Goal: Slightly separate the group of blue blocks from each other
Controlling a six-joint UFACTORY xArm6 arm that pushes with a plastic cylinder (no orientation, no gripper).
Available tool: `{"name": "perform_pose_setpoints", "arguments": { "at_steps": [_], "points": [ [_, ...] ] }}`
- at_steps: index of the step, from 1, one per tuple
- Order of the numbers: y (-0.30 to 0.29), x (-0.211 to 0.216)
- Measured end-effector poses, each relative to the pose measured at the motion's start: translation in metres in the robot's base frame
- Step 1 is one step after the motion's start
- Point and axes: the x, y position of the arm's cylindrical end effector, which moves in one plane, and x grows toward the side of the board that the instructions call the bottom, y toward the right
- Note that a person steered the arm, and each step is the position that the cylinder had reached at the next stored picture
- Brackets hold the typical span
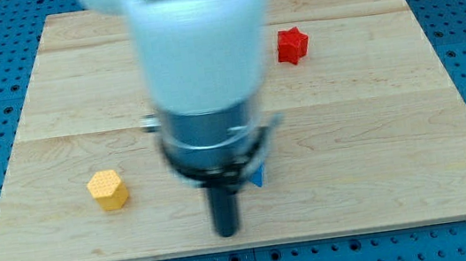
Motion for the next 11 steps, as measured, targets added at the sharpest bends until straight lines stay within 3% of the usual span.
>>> {"name": "perform_pose_setpoints", "arguments": {
  "at_steps": [1, 2, 5, 7, 11],
  "points": [
    [-0.063, -0.017],
    [-0.066, -0.047],
    [-0.017, -0.078],
    [0.048, -0.083],
    [0.067, -0.105]
  ]
}}
